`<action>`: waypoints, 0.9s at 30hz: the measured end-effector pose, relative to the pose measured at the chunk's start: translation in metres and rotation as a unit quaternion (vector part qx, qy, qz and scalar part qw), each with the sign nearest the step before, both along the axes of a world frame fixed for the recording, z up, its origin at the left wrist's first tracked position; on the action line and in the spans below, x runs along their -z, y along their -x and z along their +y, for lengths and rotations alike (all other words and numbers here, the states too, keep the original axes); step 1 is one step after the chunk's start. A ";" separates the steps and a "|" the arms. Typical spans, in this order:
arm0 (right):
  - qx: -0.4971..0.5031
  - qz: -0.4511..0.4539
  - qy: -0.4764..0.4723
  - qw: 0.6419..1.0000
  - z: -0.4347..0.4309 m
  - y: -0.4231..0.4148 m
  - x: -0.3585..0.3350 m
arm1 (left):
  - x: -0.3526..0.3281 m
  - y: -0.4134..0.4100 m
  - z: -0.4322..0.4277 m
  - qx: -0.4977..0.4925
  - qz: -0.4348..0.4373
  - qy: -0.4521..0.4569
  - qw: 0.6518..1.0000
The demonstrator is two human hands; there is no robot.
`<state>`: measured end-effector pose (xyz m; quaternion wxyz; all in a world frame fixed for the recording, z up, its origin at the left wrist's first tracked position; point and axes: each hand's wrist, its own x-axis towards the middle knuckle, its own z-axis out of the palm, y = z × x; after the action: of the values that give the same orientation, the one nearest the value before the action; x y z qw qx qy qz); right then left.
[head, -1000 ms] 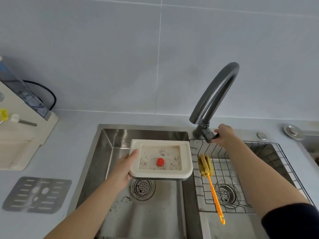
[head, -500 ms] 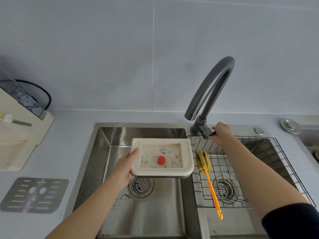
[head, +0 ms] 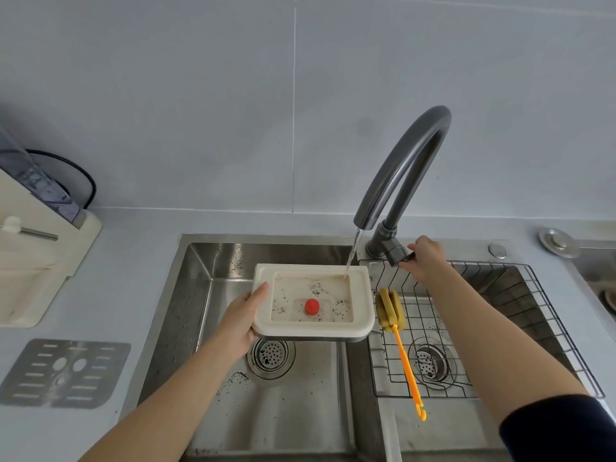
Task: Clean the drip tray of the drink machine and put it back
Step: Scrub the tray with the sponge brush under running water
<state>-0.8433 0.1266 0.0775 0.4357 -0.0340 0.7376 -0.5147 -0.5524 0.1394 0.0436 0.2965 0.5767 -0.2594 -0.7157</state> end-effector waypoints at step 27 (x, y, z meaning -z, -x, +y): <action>-0.442 0.359 -0.328 0.753 0.130 -0.033 0.077 | -0.001 -0.001 0.006 0.026 0.020 0.018 0.999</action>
<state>-0.8101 0.2568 0.0004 0.3018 -0.3938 0.8662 0.0591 -0.5517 0.1458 0.0442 0.2937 0.5499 -0.2814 -0.7295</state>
